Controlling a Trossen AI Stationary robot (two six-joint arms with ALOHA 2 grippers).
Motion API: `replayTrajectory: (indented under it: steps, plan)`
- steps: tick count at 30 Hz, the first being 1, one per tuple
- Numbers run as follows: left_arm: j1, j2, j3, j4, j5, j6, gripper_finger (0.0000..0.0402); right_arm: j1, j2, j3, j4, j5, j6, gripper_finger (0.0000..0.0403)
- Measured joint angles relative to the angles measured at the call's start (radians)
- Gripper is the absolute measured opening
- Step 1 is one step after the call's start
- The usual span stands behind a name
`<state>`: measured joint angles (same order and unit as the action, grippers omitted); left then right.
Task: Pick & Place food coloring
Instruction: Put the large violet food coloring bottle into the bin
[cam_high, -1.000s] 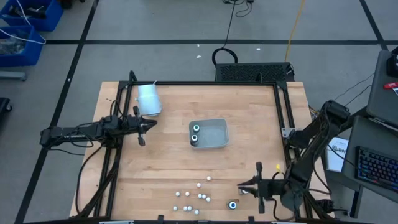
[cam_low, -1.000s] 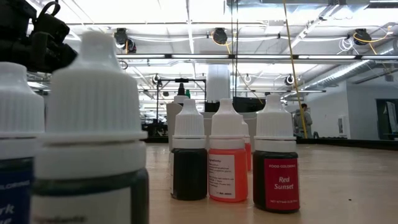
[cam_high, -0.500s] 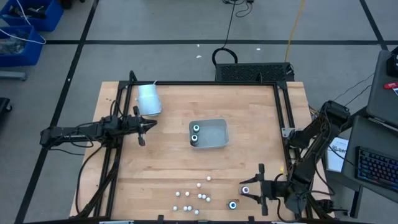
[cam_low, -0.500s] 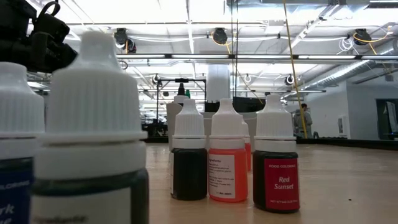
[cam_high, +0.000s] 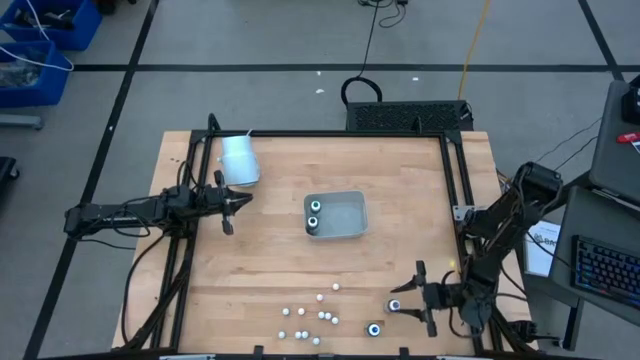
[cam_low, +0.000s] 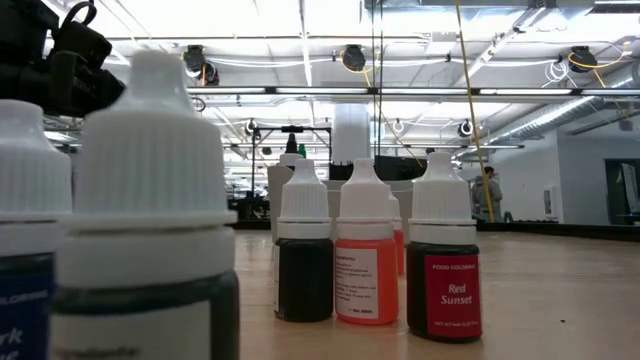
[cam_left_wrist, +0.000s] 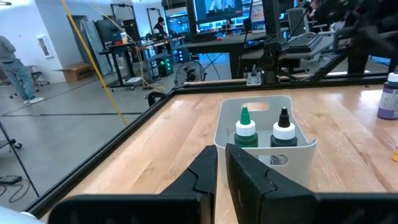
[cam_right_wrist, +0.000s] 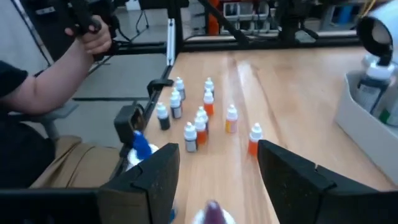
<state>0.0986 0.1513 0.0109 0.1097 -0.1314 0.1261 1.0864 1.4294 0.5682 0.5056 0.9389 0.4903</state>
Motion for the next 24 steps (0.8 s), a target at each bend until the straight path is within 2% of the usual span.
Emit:
replayTrajectory:
  steps: [5, 15, 24]
  plan:
    - [0.000, 0.000, 0.000, 0.000, 0.000, -0.007, 0.0042, -0.001, 0.016, -0.058, 0.111, -0.033, -0.006, 0.0208]
    - [0.000, 0.000, 0.000, -0.003, 0.003, -0.035, 0.0042, -0.007, 0.095, -0.058, 0.179, -0.130, -0.044, 0.0208]
    - [0.000, 0.000, 0.000, -0.002, 0.003, -0.050, 0.0042, -0.031, 0.108, -0.058, 0.167, -0.132, -0.033, 0.0208]
